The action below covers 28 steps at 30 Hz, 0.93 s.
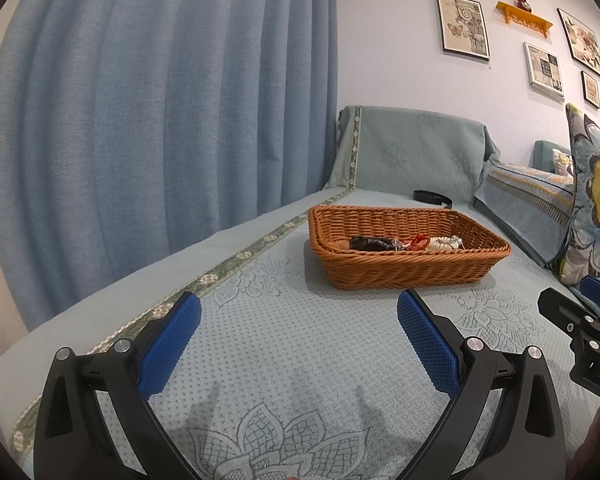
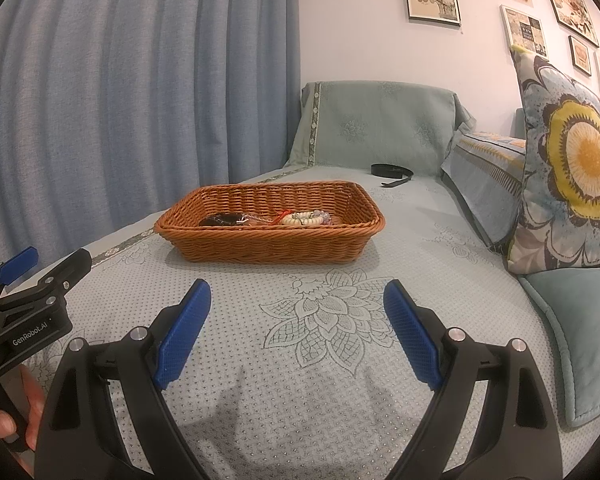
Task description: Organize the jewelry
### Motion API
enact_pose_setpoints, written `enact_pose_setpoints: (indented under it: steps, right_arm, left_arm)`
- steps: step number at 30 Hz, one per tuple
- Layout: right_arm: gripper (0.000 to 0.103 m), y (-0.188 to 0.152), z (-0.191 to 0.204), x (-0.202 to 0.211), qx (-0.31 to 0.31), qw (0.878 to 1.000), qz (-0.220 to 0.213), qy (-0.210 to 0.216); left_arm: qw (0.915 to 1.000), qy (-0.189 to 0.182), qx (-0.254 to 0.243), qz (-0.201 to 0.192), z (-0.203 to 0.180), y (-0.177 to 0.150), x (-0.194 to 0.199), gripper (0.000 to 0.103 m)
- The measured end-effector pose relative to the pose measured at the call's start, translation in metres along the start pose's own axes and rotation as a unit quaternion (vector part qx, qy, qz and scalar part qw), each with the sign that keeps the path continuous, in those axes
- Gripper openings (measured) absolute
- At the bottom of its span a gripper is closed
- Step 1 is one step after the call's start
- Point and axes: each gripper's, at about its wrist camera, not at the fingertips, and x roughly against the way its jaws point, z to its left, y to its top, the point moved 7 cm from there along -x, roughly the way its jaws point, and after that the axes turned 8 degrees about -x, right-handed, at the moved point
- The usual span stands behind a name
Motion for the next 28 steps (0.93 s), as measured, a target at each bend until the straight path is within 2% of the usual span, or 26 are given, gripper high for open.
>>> enact_pose_setpoints:
  steps: [28]
  right_arm:
    - [0.084, -0.0001, 0.0001, -0.0004, 0.001, 1.000, 0.001, 0.000]
  left_arm:
    - [0.9999, 0.011, 0.003, 0.006, 0.0044, -0.0009, -0.0037, 0.095]
